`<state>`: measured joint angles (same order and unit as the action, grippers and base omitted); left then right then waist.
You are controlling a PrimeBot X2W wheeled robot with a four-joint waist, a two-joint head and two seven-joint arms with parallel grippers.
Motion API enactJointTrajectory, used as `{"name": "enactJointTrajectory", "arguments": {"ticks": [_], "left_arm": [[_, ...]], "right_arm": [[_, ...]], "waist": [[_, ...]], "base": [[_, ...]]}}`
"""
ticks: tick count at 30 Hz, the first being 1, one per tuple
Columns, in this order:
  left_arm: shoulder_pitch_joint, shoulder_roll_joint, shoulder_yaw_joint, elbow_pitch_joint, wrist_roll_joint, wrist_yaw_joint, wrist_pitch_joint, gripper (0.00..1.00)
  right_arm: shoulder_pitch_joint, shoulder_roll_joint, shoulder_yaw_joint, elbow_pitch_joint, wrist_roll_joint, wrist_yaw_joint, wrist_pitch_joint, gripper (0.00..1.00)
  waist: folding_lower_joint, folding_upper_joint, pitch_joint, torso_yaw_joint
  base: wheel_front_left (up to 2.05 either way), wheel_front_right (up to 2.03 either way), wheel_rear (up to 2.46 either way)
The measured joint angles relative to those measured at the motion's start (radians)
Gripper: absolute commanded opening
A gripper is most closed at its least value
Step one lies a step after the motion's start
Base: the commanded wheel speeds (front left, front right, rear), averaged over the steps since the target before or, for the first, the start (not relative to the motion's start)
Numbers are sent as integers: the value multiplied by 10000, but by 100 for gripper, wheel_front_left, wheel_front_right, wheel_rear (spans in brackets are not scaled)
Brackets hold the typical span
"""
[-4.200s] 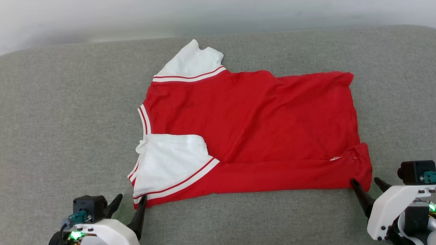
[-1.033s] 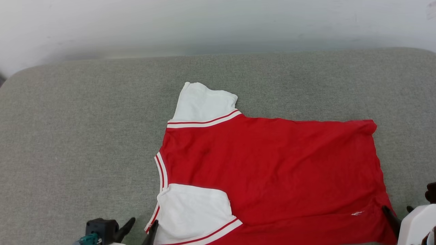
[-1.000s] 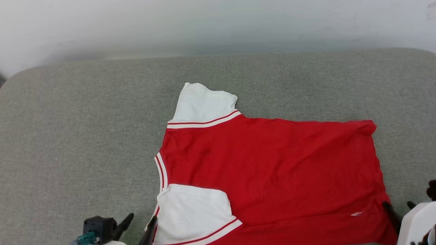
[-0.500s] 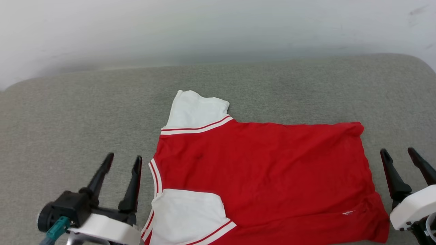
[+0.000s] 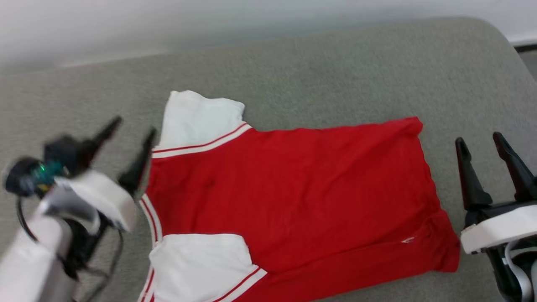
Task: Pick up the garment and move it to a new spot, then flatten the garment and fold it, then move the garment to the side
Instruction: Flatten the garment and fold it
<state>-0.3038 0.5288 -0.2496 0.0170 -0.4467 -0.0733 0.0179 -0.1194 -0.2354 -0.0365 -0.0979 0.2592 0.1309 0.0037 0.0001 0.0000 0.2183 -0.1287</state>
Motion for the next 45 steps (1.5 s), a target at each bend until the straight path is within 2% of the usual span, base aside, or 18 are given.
{"name": "enactJointTrajectory", "arguments": {"ticks": [4, 7, 12, 17, 22, 25, 31, 32, 33, 34, 35, 38, 45], "left_arm": [[-1481, 897, -88, 495, -495, -336, 1879, 100], [-2424, 1515, -288, 817, -882, -430, 3568, 100], [-3879, 2065, -468, 1218, -1866, -500, 6199, 100], [-5087, 2385, -548, 1737, -2527, -514, 8067, 100], [-5907, 2635, -623, 2117, -2633, -462, 9191, 100], [-6258, 2683, -614, 2324, -2656, -309, 9543, 100], [-6578, 3057, -965, 2686, -2452, -384, 10013, 100], [-6594, 3049, -982, 2731, -2533, -389, 10080, 96], [-6606, 3047, -982, 2757, -2637, -405, 10155, 45], [-6625, 3047, -999, 2763, -2729, -410, 10234, 45], [-6631, 3043, -1024, 2759, -2803, -412, 10301, 0], [-6605, 2951, -1139, 2709, -2963, -470, 10203, 0], [-6406, 2514, -1093, 2853, -2846, -500, 8345, 0]], "right_arm": [[-284, 360, 213, -90, -48, 0, -194, 100], [-477, 639, 324, -155, -19, 0, -391, 100], [-751, 961, 596, -79, -17, 0, -757, 100], [-987, 1175, 752, 86, 48, 2, -1016, 100], [-1108, 1348, 911, 303, 96, 2, -1233, 100], [-1167, 1417, 982, 431, 119, 2, -1356, 100], [-1239, 1540, 1120, 671, 132, 2, -1546, 100], [-1239, 1559, 1139, 723, 132, 2, -1590, 100], [-1239, 1572, 1149, 769, 130, 0, -1626, 100], [-1239, 1584, 1158, 821, 115, 2, -1634, 100], [-1240, 1595, 1168, 872, 102, 2, -1670, 100], [-1279, 1615, 1143, 995, 38, 0, -1707, 100], [-1386, 1440, 895, 1080, -36, 0, -1331, 100]], "waist": [[1, 0, 613, -384], [1, 0, 1086, -704], [1, 0, 1804, -1286], [1, 0, 2446, -1819], [1, 0, 3013, -2233], [1, 0, 3301, -2424], [0, 0, 3667, -2680], [0, 0, 3697, -2702], [0, 0, 3722, -2714], [0, 0, 3739, -2713], [0, 0, 3749, -2702], [0, 0, 3725, -2644], [0, 0, 3357, -2351]], "base": [[0, 0, 0], [0, 0, 0], [0, 0, 0], [0, 0, 0], [0, 0, 0], [0, 0, 0], [0, 0, 0], [0, 0, 0], [0, 0, 0], [0, 0, 0], [0, 0, 0], [0, 0, 0], [0, 0, 0]]}}
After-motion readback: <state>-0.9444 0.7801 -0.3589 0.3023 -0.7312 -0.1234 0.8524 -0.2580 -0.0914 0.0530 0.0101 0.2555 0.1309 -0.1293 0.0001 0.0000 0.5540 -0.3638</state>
